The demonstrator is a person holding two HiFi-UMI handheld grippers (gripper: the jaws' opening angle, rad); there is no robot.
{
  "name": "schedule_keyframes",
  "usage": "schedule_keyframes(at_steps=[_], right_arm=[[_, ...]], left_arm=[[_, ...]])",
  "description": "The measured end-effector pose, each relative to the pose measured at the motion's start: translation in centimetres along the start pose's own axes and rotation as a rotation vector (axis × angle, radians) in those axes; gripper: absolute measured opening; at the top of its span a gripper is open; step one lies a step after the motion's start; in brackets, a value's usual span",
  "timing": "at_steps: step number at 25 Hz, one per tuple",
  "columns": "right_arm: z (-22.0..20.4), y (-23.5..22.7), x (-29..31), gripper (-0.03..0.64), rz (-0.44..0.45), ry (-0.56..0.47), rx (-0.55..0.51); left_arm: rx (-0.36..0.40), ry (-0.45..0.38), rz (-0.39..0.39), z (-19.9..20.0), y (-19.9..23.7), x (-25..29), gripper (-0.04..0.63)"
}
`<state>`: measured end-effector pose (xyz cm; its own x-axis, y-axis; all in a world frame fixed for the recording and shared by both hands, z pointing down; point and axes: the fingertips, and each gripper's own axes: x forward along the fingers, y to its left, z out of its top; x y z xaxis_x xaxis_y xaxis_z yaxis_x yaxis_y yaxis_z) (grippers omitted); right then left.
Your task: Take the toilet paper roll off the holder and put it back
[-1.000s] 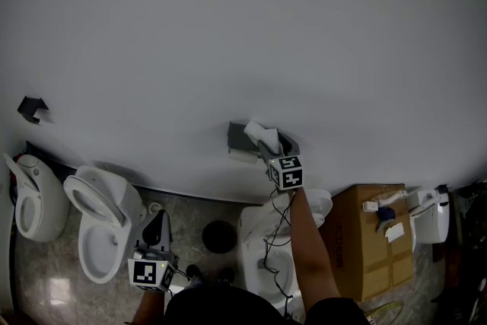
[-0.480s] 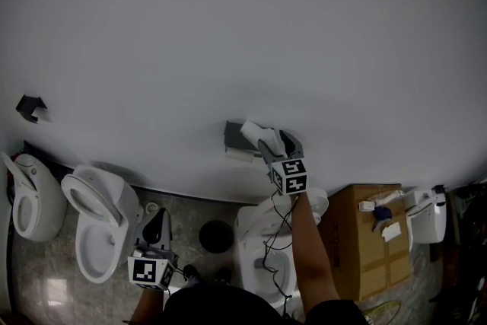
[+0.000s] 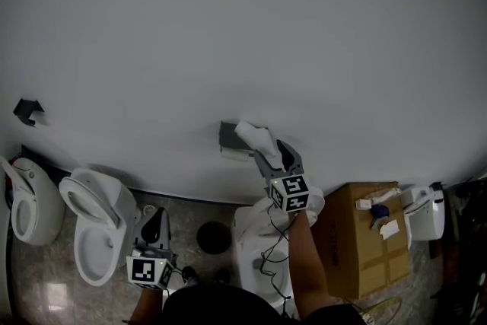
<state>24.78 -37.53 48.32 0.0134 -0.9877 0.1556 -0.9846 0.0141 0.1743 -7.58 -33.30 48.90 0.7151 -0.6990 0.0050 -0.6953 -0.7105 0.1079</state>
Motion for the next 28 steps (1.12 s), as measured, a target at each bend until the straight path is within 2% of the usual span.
schedule_keyframes(at_steps=[4,7,10,16,19,28], right_arm=[[0.1,1.4,-2.0,0.273,0.003,-0.02,0.021],[-0.2,2.8,-3.3,0.273,0.009,-0.031,0.037],[-0.8,4.1,-4.3,0.272,0.014,-0.034,0.052],[-1.1,5.3,-6.9,0.264,-0.015,-0.065,0.099],[-0.8,5.7,-8.6,0.181,-0.026,-0.09,0.12],[-1.3,6.8,-12.1,0.085,-0.075,-0.091,0.115]], left_arm=[[-0.009,-0.005,-0.01,0.2,-0.3,0.2,0.003],[-0.041,-0.045,0.012,1.7,-0.1,0.3,0.003],[-0.017,-0.087,0.002,1.6,0.0,0.4,0.003],[-0.02,-0.078,0.011,2.7,-0.4,0.3,0.003],[-0.012,-0.082,0.004,2.2,-0.4,0.3,0.003],[0.005,-0.086,-0.012,1.7,-0.5,-0.4,0.003]])
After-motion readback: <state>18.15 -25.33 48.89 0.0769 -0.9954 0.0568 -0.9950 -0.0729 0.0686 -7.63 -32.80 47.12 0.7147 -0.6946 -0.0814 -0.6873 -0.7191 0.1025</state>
